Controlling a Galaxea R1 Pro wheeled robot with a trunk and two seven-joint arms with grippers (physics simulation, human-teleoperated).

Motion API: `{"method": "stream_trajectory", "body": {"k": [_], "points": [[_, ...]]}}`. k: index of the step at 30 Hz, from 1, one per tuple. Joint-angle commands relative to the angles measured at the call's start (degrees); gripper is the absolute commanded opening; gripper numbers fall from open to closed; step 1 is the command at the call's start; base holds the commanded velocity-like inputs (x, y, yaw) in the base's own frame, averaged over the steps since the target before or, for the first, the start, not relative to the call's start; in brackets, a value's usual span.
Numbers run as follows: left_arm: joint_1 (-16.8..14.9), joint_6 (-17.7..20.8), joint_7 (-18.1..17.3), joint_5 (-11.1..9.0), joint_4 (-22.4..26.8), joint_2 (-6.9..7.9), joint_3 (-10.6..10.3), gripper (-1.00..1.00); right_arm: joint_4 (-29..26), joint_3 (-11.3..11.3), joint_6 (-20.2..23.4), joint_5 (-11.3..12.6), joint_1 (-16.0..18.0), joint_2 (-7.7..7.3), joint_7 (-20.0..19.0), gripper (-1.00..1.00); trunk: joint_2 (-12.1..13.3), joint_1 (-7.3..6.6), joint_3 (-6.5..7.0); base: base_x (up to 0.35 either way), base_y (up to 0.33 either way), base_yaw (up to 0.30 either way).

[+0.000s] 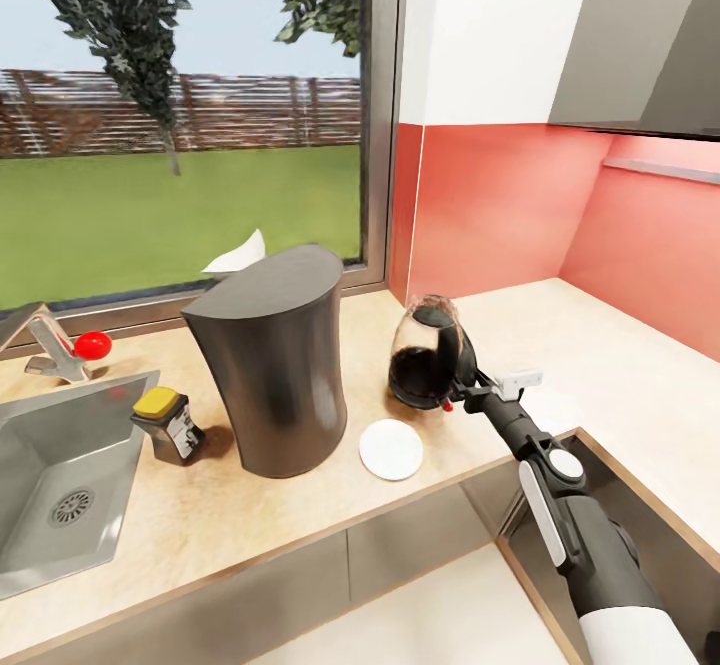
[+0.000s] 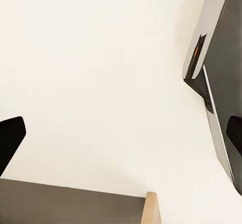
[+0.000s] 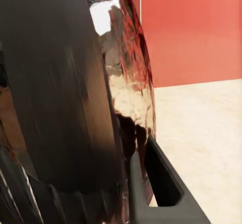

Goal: Set up a coffee station on the kitchen countertop: keep the coffee maker on the countertop, move the bottle of coffee from the kitchen shelf to the counter next to the coffee maker, place a paper coffee filter on top of the coffee maker, put the saucer next to the coffee maker with the coffee cup on the saucer, and place the electric kettle next to the coffee maker.

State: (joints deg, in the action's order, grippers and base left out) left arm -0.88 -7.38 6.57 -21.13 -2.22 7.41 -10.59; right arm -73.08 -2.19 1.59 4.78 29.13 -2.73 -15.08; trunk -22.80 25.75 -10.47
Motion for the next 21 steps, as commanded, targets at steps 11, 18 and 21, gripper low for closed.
{"method": "stream_trajectory", "body": {"k": [11, 18, 21], "points": [[-0.1, -0.4, 0.0, -0.4, -0.2, -0.02, -0.5, 1.00, 0.1, -0.2, 0.2, 0.7, 0.0, 0.01, -0.3, -1.00, -0.1, 0.03, -0.22, 0.000, 0.000, 0.159], [-0.1, -0.4, 0.0, -0.4, -0.2, -0.02, -0.5, 1.00, 0.1, -0.2, 0.2, 0.6, 0.0, 0.01, -0.3, -1.00, -0.1, 0.03, -0.26, 0.000, 0.000, 0.054], [-0.1, -0.4, 0.0, -0.3, -0.2, -0.02, -0.5, 1.00, 0.1, -0.2, 0.2, 0.6, 0.0, 0.01, -0.3, -1.00, -0.1, 0.03, -0.26, 0.000, 0.000, 0.002]]}}
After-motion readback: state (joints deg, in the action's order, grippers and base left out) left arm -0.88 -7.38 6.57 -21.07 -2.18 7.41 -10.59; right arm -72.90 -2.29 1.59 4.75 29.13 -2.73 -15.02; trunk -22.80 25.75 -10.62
